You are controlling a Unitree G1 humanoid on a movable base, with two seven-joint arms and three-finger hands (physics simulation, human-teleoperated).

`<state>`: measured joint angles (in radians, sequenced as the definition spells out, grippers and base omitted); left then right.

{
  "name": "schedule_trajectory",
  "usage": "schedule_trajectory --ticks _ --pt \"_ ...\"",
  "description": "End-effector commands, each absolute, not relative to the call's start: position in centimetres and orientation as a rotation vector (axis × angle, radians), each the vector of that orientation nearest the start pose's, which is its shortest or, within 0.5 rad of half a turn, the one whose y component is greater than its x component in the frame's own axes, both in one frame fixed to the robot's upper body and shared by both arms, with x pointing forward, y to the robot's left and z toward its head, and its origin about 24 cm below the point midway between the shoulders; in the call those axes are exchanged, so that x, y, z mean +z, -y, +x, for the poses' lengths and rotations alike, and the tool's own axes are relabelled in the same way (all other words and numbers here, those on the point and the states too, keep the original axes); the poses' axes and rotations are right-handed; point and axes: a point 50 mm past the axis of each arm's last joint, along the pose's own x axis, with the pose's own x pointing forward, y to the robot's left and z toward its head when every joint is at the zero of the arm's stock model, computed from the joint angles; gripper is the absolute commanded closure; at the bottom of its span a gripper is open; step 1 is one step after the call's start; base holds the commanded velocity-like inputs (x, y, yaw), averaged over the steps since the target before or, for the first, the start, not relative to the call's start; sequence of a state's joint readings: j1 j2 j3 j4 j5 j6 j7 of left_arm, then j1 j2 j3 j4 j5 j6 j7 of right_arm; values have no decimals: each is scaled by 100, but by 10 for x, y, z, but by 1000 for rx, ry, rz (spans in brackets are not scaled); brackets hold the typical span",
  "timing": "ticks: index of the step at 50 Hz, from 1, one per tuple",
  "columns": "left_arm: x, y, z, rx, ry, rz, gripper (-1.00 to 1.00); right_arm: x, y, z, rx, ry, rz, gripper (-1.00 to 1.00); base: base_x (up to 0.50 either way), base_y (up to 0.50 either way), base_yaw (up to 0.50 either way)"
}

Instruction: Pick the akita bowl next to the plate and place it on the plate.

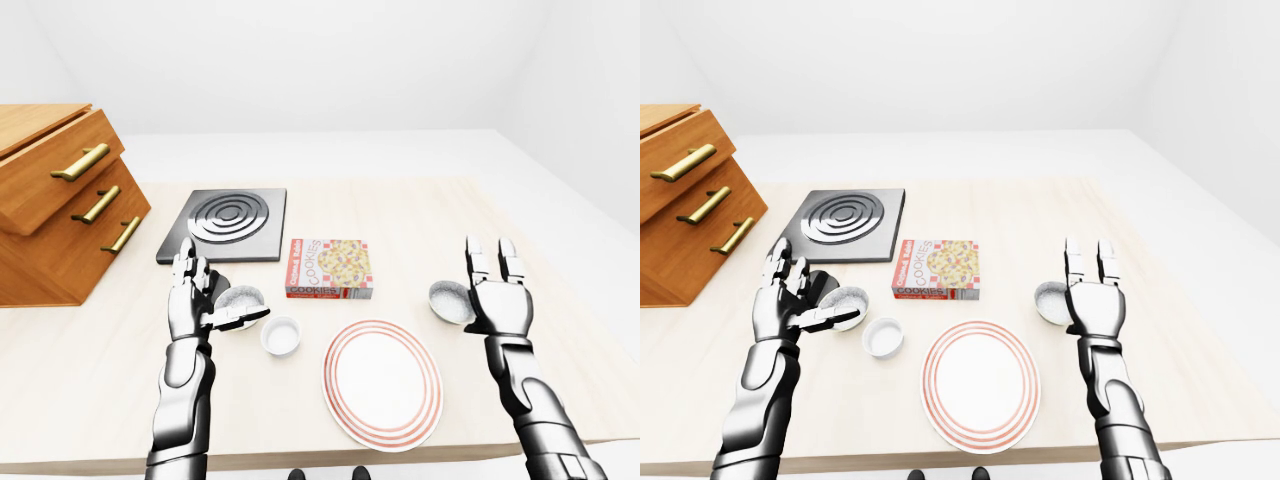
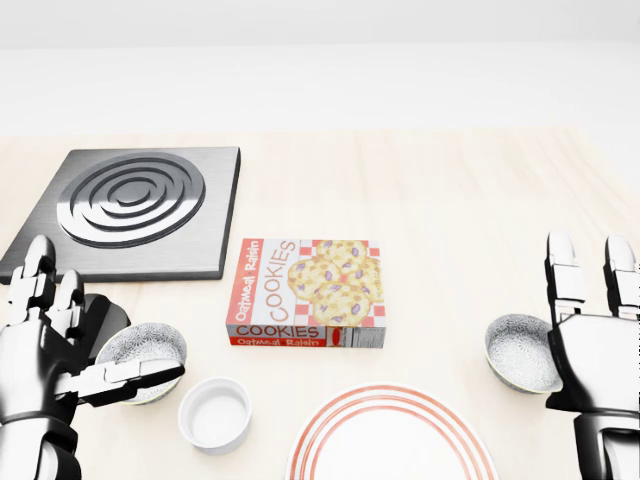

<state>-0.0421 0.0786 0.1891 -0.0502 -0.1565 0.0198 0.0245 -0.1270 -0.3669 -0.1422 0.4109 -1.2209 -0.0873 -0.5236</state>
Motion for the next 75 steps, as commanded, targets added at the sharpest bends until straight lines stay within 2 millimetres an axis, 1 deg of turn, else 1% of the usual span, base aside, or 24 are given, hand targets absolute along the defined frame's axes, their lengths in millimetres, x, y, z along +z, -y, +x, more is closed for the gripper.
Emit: schedule_trajectory --ticks 1,7,13,15,16,18,20,27,28,31,34,36,38,39,42,43,52,53,54,56,62,68,71,75 --pt "65 -208 258 191 92 -79 -100 30 263 266 -328 98 -1575 -100 0 0 0" --pt "66 -208 258 191 93 -79 -100 21 262 263 -292 73 -1587 -100 0 0 0" --pt "67 -208 258 189 94 -80 -100 18 261 263 -281 60 -1582 -100 0 0 0" --pt "63 -209 259 190 94 -80 -100 15 261 264 -271 48 -1580 -100 0 0 0" --pt "67 -208 258 189 94 -80 -100 13 260 264 -259 43 -1585 -100 0 0 0" --pt "68 -207 257 189 94 -80 -100 10 258 264 -244 37 -1587 -100 0 0 0" --pt "70 -206 256 189 95 -79 -100 7 258 266 -231 27 -1593 -100 0 0 0" --pt "68 -207 256 190 94 -80 -100 4 261 273 -211 -3 -1598 -100 0 0 0" --pt "66 -207 257 190 94 -80 -100 3 261 276 -201 -11 -1607 -100 0 0 0" --pt "70 -206 255 190 94 -81 -100 3 263 281 -194 -25 -1609 -100 0 0 0" --pt "67 -207 256 190 93 -81 -100 5 263 283 -199 -22 -1606 -100 0 0 0" --pt "65 -208 257 190 93 -81 -100 1 265 286 -193 -55 -1588 -100 0 0 0" --pt "65 -208 257 190 93 -81 -100 1 265 286 -192 -56 -1588 -100 0 0 0" --pt "65 -208 257 192 92 -81 -100 -3 263 288 -157 -74 -1607 -100 0 0 0" --pt "65 -208 258 191 92 -80 -100 -4 264 289 -153 -80 -1610 -100 0 0 0" --pt "68 -206 256 191 92 -80 -100 -4 265 289 -149 -86 -1612 -100 0 0 0" --pt "65 -207 258 190 92 -80 -100 -7 265 292 -128 -112 -1617 -98 0 0 0" --pt "65 -207 258 190 92 -80 -100 -10 266 291 -120 -124 -1616 -63 0 0 1" --pt "68 -206 257 189 92 -80 -100 -10 266 291 -121 -124 -1616 47 0 0 0" --pt "67 -207 257 189 92 -80 -100 -11 267 290 -120 -130 -1615 100 1 0 0" --pt "65 -206 257 180 90 -79 -100 -3 270 288 -190 -104 -1562 100 0 0 0" --pt "68 -204 255 178 91 -77 -100 4 273 286 -236 -87 -1530 100 0 0 0" --pt "63 -206 257 178 91 -76 -100 6 274 285 -255 -75 -1518 100 0 0 0" --pt "67 -204 256 178 91 -76 -100 11 275 285 -281 -58 -1503 100 0 0 0"
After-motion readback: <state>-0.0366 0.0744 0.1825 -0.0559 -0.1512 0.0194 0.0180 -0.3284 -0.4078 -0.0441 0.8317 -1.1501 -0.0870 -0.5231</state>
